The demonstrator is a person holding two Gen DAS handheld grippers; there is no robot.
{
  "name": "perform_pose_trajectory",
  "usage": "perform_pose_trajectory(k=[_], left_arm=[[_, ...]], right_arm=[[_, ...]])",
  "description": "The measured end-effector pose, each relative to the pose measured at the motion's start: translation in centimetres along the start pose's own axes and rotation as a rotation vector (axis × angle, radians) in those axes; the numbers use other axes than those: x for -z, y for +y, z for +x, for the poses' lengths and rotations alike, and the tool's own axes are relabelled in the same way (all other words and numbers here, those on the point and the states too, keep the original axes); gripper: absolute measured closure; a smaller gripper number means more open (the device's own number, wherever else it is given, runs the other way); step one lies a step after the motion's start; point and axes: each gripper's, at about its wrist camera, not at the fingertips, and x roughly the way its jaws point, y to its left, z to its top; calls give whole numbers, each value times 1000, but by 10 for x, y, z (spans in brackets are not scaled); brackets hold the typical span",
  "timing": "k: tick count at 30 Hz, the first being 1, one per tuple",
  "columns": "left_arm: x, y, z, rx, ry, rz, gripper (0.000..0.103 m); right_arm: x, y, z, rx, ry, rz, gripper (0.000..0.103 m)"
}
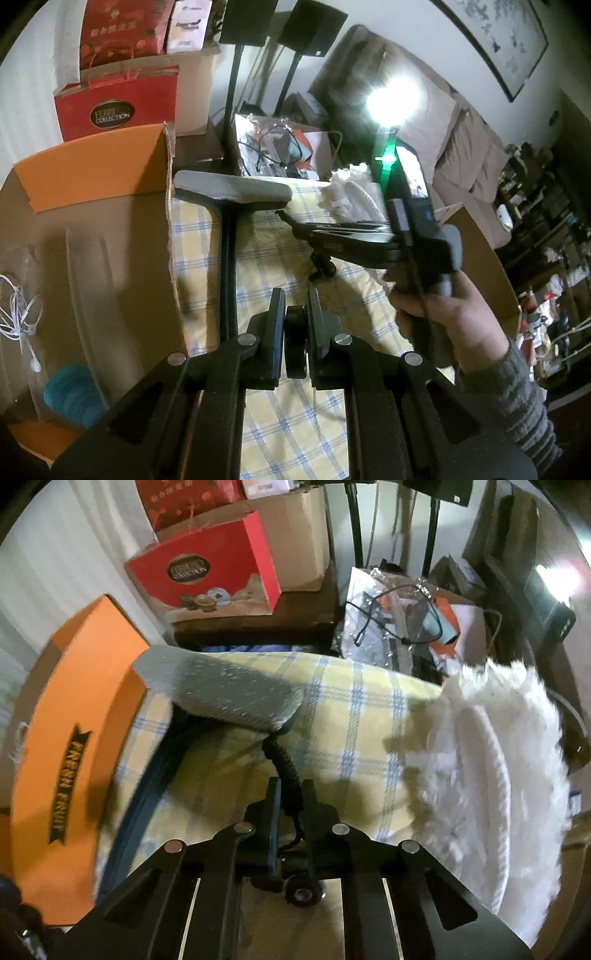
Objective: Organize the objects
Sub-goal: 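Grasp the black lanyard with the small black device using the right tool, then carry the black piece and the black lanyard over the orange box with both tools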
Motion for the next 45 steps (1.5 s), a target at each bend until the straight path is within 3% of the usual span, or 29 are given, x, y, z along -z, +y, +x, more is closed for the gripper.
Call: perform_pose_trajectory(k=[7,14,25,35,45], left_arm=[[0,8,-18,8,-22,-15,93],[-2,24,-51,-7,-58,-31,93],[10,94,-95,-125,-94,-118,93],[29,148,-101,-170,-81,-200,93],[38,184,-114,-196,-80,-239,93]], right_arm=[[13,4,-50,-120,-82,49,93],[16,30,-106,-145,-172,8,93],[10,93,-159,-252,-239,-80,93],[-2,173,-148,-350,-211,-178,93],[-16,247,-95,-400,-130,-226,93]])
